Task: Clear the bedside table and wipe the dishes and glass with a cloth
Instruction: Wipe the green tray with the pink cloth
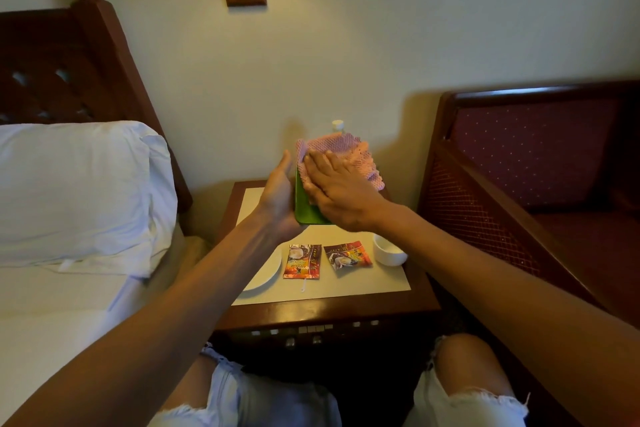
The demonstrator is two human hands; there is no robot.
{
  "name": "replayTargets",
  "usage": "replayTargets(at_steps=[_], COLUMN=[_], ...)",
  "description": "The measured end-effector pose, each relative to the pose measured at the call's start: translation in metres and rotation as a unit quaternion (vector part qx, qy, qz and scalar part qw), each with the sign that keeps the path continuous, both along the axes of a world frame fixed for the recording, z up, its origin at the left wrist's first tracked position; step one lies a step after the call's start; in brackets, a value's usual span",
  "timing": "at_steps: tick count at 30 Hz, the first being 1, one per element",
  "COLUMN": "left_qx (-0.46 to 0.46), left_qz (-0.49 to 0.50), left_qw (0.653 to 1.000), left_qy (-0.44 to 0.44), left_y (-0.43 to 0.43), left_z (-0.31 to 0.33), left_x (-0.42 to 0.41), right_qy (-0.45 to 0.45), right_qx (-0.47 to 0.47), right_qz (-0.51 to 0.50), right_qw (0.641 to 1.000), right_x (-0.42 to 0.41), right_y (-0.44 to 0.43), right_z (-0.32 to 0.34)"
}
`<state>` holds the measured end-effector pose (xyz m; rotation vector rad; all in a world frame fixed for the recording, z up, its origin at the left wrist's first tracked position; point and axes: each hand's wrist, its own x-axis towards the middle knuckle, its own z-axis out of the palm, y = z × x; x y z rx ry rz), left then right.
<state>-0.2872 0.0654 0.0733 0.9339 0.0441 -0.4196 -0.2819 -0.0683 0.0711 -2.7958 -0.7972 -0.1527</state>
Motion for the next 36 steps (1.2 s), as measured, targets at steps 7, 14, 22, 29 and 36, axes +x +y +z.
replayTargets(at_steps=[7, 14, 22, 29, 36], left_qx=[0.028, 0.052, 0.005, 0.034, 0.032], left_qz=[0.089, 0.017, 0.092, 0.075, 0.146], left_qw=[0.996, 0.998, 0.996, 0.997, 0.989], left_qy=[-0.005, 0.01, 0.007, 0.014, 0.002], left_y=[0.013, 0.009, 0.012, 0.001, 0.007], left_z=[-0.005, -0.011, -0.007, -0.011, 0.004], left_x=[0.016, 0.011, 0.018, 0.007, 0.019], right_qy=[0.004, -0.058, 0.044, -0.032, -0.005], right_qx=[-0.054, -0.083, 0.006, -0.063, 0.023], right_qz=[0.13, 0.021, 0.051, 0.007, 0.051], right_qw=[0.99, 0.995, 0.998, 0.997, 0.998], right_x=[-0.023, 0.008, -0.023, 0.007, -0.013], right_y=[0.002, -0.019, 0.011, -0.003, 0.017], right_z=[-0.013, -0.008, -0.025, -0.005, -0.012])
